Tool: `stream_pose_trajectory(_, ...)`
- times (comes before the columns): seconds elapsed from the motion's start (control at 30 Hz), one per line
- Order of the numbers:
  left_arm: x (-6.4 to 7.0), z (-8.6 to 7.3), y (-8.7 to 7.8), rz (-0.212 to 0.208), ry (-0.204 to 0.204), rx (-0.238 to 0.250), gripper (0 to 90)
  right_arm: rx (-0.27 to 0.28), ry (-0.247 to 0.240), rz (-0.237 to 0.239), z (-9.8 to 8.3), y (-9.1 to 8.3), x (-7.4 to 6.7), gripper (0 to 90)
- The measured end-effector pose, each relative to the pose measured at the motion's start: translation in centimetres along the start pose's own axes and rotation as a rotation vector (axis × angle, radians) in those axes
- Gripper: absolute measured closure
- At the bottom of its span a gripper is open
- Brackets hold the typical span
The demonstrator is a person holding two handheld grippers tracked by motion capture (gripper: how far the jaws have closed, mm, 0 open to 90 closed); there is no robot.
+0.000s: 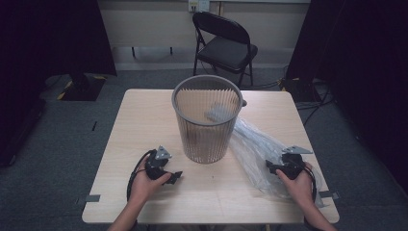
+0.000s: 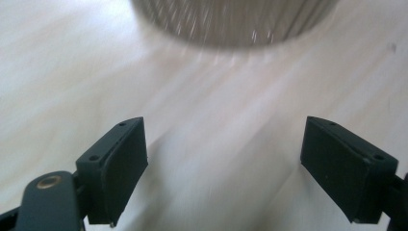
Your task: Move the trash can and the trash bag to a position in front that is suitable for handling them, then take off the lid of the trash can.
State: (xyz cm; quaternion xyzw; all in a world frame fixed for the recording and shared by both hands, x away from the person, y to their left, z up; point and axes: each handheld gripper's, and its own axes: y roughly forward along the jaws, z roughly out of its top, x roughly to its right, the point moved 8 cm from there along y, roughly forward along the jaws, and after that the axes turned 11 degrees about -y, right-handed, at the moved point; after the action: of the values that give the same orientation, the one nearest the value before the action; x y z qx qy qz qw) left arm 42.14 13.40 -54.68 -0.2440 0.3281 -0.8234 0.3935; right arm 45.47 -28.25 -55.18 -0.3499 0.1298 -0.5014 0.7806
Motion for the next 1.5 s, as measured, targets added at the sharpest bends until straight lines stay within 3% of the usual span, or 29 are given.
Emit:
stream_pose_trajectory(0.07,-0.5,-0.8,-0.6,0.023,0.004,-0.024,16.0,0.000,-0.010,0.012,0.0,0.1,-0.3,14.4)
stream_pose_trajectory(0.17,-0.7,-1.3,-0.9,0.027,-0.001,-0.043,16.0,-0.001,-0.012,0.013,0.0,0.2,-0.4,13.8)
stream_pose_trajectory(0.4,-0.6,-1.1,-1.1,0.038,0.005,-0.069,16.1,-0.001,-0.016,0.015,0.0,0.2,-0.4,12.9)
stream_pose_trajectory(0.47,-0.5,-0.6,-1.5,0.030,0.011,-0.085,16.3,-0.001,-0.016,0.016,0.0,0.2,-0.4,12.8)
stream_pose_trajectory(0.57,-0.8,0.4,-2.0,0.030,-0.030,-0.111,16.1,-0.001,-0.017,0.016,0.0,0.2,-0.4,12.8)
stream_pose_trajectory(0.77,-1.2,1.6,-2.5,0.037,-0.046,-0.150,16.1,-0.001,-0.017,0.017,0.0,0.2,-0.4,12.8)
stream_pose_trajectory(0.87,-1.6,2.1,-2.4,0.029,-0.108,-0.188,16.2,-0.001,-0.017,0.017,0.0,0.2,-0.5,12.8)
stream_pose_trajectory(0.93,-1.7,2.1,-2.3,0.024,-0.110,-0.213,16.3,-0.001,-0.018,0.017,0.0,0.2,-0.5,12.8)
stream_pose_trajectory(1.0,-2.1,2.3,-2.4,0.045,-0.127,-0.233,18.3,-0.001,-0.018,0.017,0.0,0.2,-0.5,12.8)
stream_pose_trajectory(1.33,-3.1,4.6,-2.5,0.071,-0.155,-0.242,18.4,-0.001,-0.020,0.018,-0.1,0.1,-0.5,12.8)
stream_pose_trajectory(1.5,-2.9,5.8,-2.7,0.069,-0.157,-0.247,18.6,0.001,-0.024,0.021,-0.1,0.1,-0.5,12.9)
